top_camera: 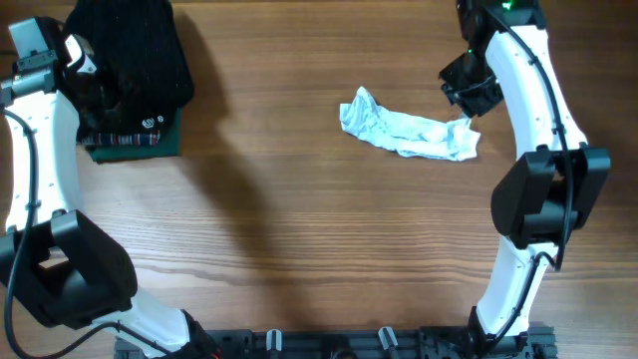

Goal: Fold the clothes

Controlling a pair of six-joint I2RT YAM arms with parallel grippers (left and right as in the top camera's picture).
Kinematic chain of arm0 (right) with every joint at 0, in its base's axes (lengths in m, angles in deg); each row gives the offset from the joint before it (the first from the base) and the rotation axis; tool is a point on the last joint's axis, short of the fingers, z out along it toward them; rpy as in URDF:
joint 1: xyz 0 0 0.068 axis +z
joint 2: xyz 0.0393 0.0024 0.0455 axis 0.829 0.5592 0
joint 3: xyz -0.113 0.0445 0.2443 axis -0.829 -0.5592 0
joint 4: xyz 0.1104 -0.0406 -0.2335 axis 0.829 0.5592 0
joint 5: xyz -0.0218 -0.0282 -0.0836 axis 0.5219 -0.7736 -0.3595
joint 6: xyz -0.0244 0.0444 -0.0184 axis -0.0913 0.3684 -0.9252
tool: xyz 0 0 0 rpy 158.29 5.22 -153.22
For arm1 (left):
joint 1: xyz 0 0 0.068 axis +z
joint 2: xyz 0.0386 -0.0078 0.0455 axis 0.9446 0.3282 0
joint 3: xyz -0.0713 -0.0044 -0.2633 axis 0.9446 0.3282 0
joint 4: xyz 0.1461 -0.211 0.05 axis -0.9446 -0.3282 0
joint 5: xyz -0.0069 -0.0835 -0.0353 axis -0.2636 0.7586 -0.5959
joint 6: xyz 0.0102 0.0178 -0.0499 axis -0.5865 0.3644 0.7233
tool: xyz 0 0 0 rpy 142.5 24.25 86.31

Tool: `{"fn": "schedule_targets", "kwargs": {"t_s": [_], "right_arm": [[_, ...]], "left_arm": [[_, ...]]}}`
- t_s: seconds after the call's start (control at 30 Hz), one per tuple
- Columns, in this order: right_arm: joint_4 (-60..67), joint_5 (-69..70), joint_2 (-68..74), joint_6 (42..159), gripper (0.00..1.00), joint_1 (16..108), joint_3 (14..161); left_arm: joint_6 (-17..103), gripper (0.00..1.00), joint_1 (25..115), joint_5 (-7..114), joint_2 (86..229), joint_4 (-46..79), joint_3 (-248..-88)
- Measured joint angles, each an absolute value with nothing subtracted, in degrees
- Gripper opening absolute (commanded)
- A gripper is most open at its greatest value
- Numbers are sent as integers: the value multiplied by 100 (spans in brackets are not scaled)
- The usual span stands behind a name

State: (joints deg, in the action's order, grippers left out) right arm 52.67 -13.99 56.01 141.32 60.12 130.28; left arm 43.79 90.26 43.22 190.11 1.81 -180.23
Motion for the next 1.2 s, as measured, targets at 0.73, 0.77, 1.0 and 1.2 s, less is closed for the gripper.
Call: {"fn": "schedule_targets", "kwargs": {"t_s": [0.73, 0.77, 1.0, 1.2], "right_arm": [[4179, -308, 5531, 10910, 14, 6007, 12377], [4183, -210, 5520, 10755, 11, 6007, 12318], [4144, 102, 5505, 10149, 4, 6007, 11765], [3652, 251, 5503, 10027, 4, 5926, 11223]], "left_arm": [[3649, 45, 8206, 4285, 19011, 382, -18023], [3518, 45, 8034, 4281, 19011, 389, -18023], [2412, 9, 6878, 4281, 19011, 406, -18023], [1859, 4, 5977, 4277, 19105, 664, -18023]]}}
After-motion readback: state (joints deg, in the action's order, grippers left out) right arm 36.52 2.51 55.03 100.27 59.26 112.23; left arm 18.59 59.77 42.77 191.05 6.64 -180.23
